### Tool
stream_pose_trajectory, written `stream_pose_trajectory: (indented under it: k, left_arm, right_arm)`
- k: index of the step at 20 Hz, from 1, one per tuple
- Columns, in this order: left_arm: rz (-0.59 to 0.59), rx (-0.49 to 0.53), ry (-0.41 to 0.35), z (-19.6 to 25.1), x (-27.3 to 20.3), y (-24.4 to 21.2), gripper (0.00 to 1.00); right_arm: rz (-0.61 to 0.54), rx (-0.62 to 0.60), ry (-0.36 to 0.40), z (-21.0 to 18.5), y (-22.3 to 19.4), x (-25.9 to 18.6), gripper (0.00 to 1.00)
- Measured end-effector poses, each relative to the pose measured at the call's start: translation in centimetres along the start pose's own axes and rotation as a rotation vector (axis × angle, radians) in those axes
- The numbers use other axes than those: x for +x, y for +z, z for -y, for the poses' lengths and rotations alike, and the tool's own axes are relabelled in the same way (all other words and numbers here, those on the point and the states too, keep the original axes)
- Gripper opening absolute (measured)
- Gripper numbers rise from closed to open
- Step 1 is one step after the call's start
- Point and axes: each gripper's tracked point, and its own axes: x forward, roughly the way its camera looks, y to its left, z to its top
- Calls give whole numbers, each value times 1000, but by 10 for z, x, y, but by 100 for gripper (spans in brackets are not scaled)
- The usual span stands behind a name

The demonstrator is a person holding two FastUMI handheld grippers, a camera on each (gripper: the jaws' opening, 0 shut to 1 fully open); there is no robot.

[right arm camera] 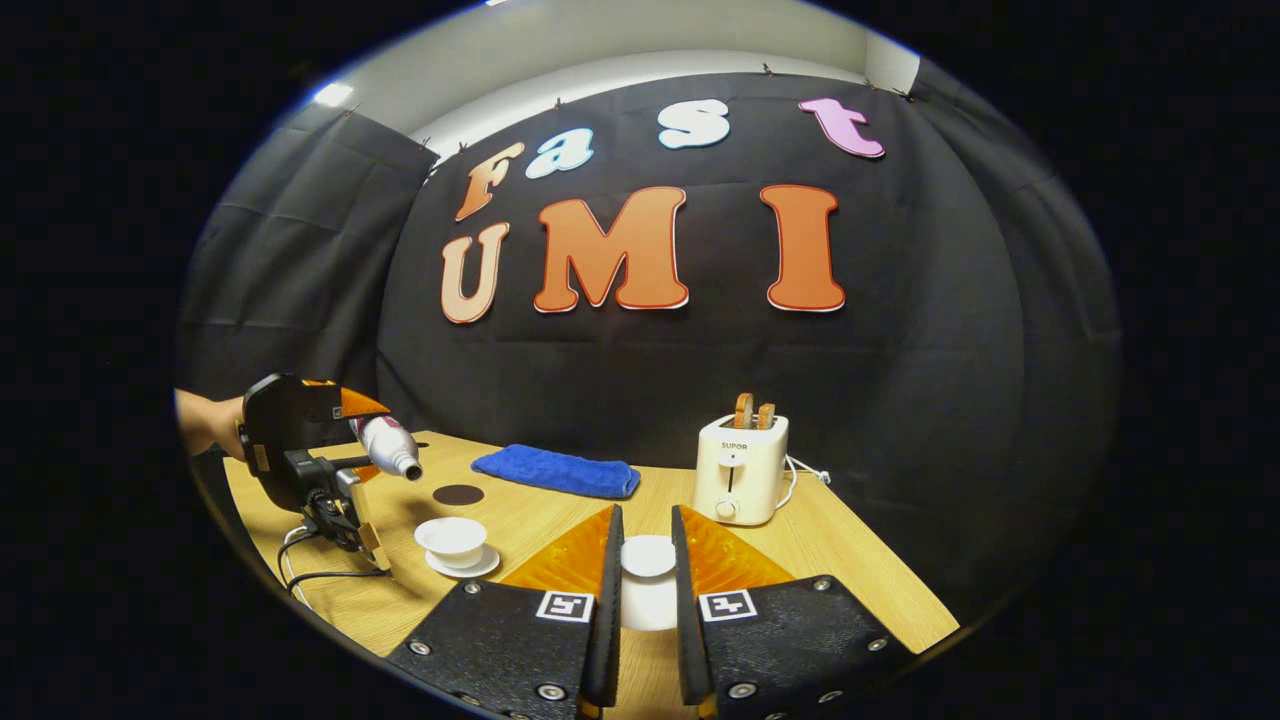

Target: Open the teacup lid with one hand, grasp the water bottle and pour water into the teacup with the other hand; after pouring, place the water bottle on the coaster and then close the teacup lid.

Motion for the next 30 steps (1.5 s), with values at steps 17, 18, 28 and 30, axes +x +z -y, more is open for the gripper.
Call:
stream_pose_trajectory:
  k: [17,18,28,30]
  left_arm:
    - [25,193,37,-25,6,2,85]
    - [26,204,43,-29,6,3,82]
    - [38,285,121,-68,5,7,82]
    - [39,303,135,-76,6,8,82]
  right_arm:
    - [-16,-14,1,-2,-10,-4,24]
    - [-15,-16,4,-3,-10,-4,24]
    - [-12,-10,13,-3,-10,-4,24]
    - [-9,-10,16,-3,-10,-4,24]
